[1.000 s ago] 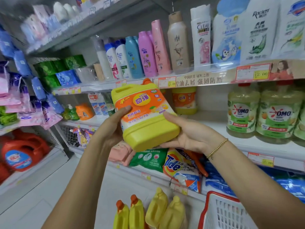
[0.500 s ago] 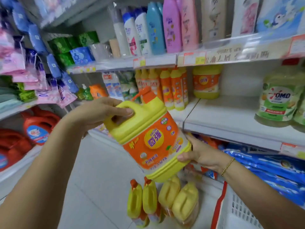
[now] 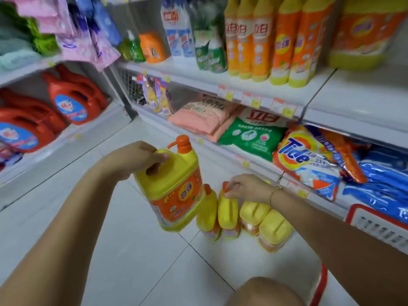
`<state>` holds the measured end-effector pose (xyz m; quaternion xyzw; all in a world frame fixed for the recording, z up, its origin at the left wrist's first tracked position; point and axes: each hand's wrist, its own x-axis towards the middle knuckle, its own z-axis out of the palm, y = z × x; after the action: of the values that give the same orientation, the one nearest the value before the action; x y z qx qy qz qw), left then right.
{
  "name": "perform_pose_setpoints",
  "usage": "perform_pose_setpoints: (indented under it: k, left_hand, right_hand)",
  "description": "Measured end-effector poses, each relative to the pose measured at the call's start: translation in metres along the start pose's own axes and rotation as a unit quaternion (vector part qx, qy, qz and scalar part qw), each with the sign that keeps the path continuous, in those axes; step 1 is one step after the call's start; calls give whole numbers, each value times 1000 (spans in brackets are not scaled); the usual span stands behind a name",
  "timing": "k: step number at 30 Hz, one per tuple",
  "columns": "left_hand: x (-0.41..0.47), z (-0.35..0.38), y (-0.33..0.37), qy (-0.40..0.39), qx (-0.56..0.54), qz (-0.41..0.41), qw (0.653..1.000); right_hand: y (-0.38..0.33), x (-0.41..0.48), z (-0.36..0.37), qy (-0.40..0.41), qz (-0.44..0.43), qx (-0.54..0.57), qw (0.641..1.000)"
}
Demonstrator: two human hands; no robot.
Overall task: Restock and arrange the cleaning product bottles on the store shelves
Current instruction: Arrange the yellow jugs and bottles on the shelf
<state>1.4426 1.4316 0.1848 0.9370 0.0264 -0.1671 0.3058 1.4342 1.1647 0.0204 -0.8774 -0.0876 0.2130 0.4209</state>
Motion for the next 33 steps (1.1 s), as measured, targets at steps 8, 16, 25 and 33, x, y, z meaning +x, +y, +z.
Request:
perform_pose_setpoints:
  k: [8, 16, 25, 33]
  left_hand:
    - [65, 97, -83, 12, 4, -120, 993]
    - [90, 179, -148, -11, -158, -202, 966]
    - [92, 187, -136, -47, -103, -175, 978]
    - [90, 157, -44, 39, 138, -6, 990]
  right_hand:
    - [47, 15, 57, 20, 93, -95, 991]
    - [61, 21, 77, 17, 81, -145, 986]
    - [58, 16, 73, 9, 64, -152, 986]
    - [19, -38, -9, 117, -36, -107, 987]
